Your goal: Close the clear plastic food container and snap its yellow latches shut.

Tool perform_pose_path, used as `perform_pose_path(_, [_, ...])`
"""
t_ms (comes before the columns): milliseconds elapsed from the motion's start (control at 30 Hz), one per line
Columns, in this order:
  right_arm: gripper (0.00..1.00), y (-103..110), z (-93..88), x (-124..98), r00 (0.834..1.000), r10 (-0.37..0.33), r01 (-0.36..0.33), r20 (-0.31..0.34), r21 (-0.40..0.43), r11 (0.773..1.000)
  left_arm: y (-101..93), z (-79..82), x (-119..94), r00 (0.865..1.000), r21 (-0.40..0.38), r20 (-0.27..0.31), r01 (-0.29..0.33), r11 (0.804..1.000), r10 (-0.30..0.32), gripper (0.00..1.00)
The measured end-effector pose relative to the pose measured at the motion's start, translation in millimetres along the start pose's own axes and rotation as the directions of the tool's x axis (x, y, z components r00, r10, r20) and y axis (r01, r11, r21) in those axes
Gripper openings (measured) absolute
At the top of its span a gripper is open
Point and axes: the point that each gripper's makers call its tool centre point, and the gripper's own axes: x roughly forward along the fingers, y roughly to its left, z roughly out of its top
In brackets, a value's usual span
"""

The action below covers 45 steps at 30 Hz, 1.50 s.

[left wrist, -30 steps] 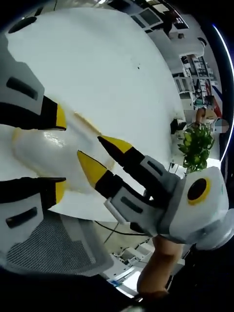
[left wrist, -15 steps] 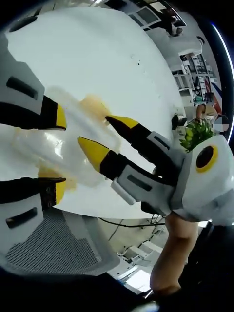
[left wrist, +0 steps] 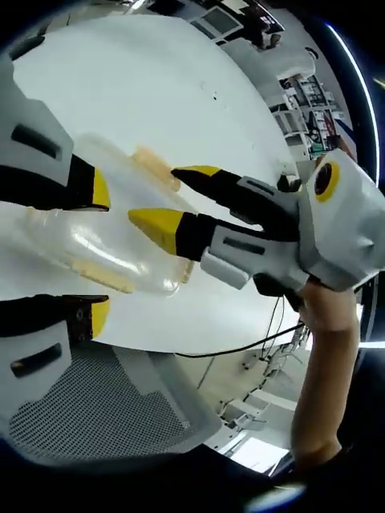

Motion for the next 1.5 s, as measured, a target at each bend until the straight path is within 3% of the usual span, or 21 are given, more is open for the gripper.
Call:
perform_pose_path(300, [0.41, 2, -4.1, 7, 0.997, 0.057, -0.059, -0.058, -0.031, 0.998, -3.8, -2.1, 3, 1.0, 0.128, 0.002, -0.001, 0.992, 0.001, 0.38])
perform_pose_path(567, [0.4, 3, -3.6, 8, 0.991, 0.1, -0.105, -0.087, -0.054, 0.993, -3.0, -1.6, 7, 1.0, 0.232, -0.001, -0.022, 0.972, 0.023, 0.37])
perform_pose_path(767, [0.4, 2, -2.8, 11, 0.987, 0.127, -0.131, -0.095, -0.038, 0.991, 1.5, -1.6, 7, 0.999, 0.302, 0.004, -0.047, 0.952, 0.048, 0.31])
perform_pose_path(1367, [0.39, 4, -4.5, 11, 0.981, 0.169, -0.169, -0.098, 0.002, 0.986, -3.5, -0.7, 11, 0.999, 0.381, -0.001, -0.038, 0.924, 0.042, 0.28])
perform_pose_path(1500, [0.39, 4, -4.8, 11, 0.978, 0.181, -0.181, -0.102, 0.009, 0.983, -4.2, -0.4, 13, 0.999, 0.413, -0.012, -0.031, 0.91, 0.04, 0.28])
